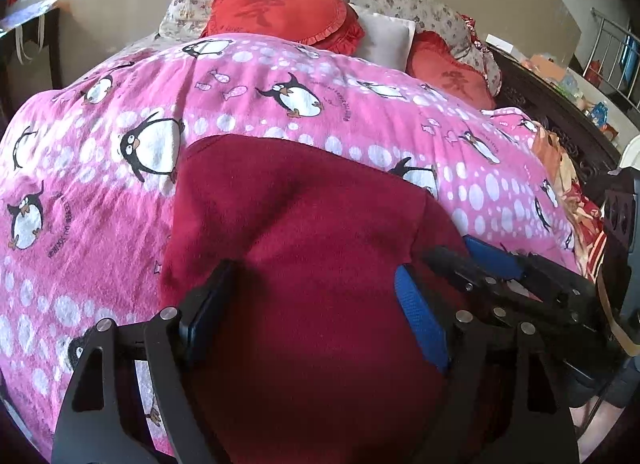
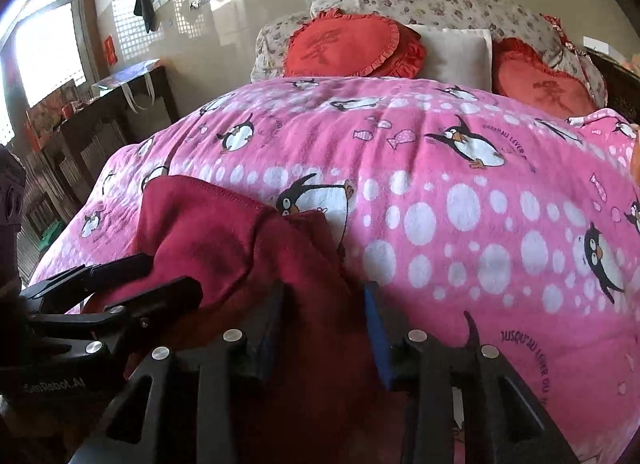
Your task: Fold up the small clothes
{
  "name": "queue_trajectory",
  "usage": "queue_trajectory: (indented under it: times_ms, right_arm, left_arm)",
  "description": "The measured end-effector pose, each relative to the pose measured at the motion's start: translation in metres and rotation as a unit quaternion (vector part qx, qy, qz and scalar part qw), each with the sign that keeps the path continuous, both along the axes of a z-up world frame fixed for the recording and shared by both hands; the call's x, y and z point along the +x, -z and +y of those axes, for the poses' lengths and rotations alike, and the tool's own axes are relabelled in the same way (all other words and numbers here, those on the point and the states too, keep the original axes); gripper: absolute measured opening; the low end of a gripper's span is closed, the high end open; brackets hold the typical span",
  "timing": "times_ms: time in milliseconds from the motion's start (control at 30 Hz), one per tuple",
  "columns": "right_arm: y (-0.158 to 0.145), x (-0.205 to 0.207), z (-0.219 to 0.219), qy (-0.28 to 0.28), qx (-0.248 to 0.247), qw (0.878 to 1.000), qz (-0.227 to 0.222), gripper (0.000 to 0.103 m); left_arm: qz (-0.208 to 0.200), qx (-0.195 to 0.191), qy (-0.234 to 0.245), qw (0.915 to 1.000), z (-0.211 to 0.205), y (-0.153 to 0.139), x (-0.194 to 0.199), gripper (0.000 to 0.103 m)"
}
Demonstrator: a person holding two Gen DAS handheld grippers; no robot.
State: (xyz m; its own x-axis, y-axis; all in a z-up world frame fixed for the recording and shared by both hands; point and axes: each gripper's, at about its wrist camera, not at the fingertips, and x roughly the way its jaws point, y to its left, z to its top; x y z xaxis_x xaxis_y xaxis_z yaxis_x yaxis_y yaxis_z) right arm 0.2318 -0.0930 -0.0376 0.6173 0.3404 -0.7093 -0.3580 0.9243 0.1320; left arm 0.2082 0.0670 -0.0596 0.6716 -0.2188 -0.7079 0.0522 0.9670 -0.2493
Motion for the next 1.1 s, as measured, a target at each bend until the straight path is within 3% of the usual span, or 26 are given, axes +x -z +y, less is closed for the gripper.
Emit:
queue_trajectory:
  times_ms: [267,400,533,633,700,800,867,967,1100]
  right_arm:
    - [-0.017,-0.016,-0.004,0.026,-0.008,1.0,-0.004,0.04]
    - [-0.056,-0.059,-0.014,0.057,-0.024,0.997,-0.055,0.04]
    - [-0.079,-0.127,0.0,-0.011,-0.026,0.994,-0.106,0.04]
    - [-0.064,-0.158,0.02,-0.072,-0.042,0.991,-0.102,0.04]
    - [-0.044,-0.158,0.023,-0.078,-0.05,0.992,-0.081,0.042]
    - [0.0,-0.146,0.02,-0.066,-0.086,0.993,-0.043,0.067]
    - [0.003,-0.132,0.006,-0.043,-0.047,0.998,-0.009,0.086]
    - [0.013,-0.117,-0.011,-0.034,0.013,0.999,0.039,0.091]
    - [0.014,-0.12,-0.005,-0.031,-0.004,0.999,0.023,0.091]
  left_arm:
    - [0.0,0.0,0.0,1.0,0.0,0.0,0.001,0.08]
    - [0.0,0.002,-0.001,1.0,0.0,0.0,0.001,0.08]
    - [-0.001,0.002,-0.001,1.0,0.0,0.0,0.001,0.08]
    - [-0.001,0.002,-0.001,1.0,0.0,-0.001,0.001,0.08]
    - [-0.001,0.003,0.0,1.0,0.0,0.0,0.001,0.08]
    - [-0.002,0.008,0.0,1.0,-0.001,0.0,0.001,0.08]
    - [-0.002,0.007,0.0,1.0,-0.001,-0.001,0.001,0.08]
    - [-0.002,0.006,0.0,1.0,-0.001,-0.001,0.001,0.08]
    - [-0.001,0.006,-0.001,1.0,-0.002,-0.001,0.001,0.08]
